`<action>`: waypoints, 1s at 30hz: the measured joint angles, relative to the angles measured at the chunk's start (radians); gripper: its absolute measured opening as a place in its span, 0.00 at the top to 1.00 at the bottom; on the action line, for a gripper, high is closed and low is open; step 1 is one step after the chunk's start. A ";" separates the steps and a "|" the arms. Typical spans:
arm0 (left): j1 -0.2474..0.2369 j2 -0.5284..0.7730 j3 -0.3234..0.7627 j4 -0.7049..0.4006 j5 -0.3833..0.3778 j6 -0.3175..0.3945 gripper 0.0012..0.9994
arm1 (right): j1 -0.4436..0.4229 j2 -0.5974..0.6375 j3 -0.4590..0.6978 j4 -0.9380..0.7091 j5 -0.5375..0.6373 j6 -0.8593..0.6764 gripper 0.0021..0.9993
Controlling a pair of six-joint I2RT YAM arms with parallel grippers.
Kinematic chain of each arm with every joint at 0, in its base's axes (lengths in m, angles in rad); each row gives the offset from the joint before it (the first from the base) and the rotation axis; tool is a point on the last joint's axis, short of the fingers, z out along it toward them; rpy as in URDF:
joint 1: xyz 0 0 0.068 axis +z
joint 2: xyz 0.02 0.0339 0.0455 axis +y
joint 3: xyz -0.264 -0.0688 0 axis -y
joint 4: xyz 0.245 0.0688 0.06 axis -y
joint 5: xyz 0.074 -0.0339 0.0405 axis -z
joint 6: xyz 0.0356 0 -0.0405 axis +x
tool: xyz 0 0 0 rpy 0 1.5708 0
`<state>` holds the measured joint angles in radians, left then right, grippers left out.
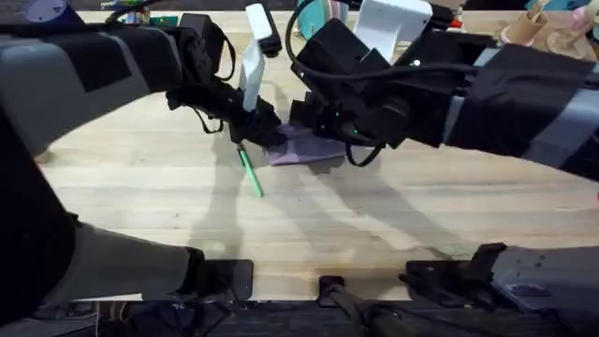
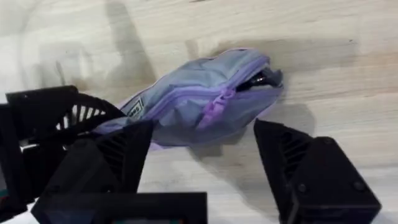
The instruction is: Unzip the bag, pick up the pens from the table one at a time and place them inside, then zip the bag closed.
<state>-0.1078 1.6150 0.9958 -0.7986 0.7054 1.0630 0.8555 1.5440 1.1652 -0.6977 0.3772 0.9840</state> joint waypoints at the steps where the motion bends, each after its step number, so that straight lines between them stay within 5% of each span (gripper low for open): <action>1: 0.000 0.000 0.000 0.000 0.000 0.000 0.96 | 0.000 0.000 -0.002 0.006 0.002 0.003 0.02; 16: 0.000 0.000 0.000 0.006 -0.002 0.000 0.96 | -0.013 0.000 -0.074 0.107 0.019 0.014 0.01; 23: 0.000 0.000 0.000 0.006 -0.003 0.000 0.96 | -0.015 0.000 -0.089 0.145 0.019 0.014 0.09; 30: 0.000 0.000 0.000 0.006 -0.003 0.000 0.96 | -0.026 0.000 -0.098 0.155 0.019 0.016 0.28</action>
<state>-0.1081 1.6150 0.9958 -0.7925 0.7029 1.0630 0.8293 1.5440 1.0668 -0.5426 0.3962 0.9997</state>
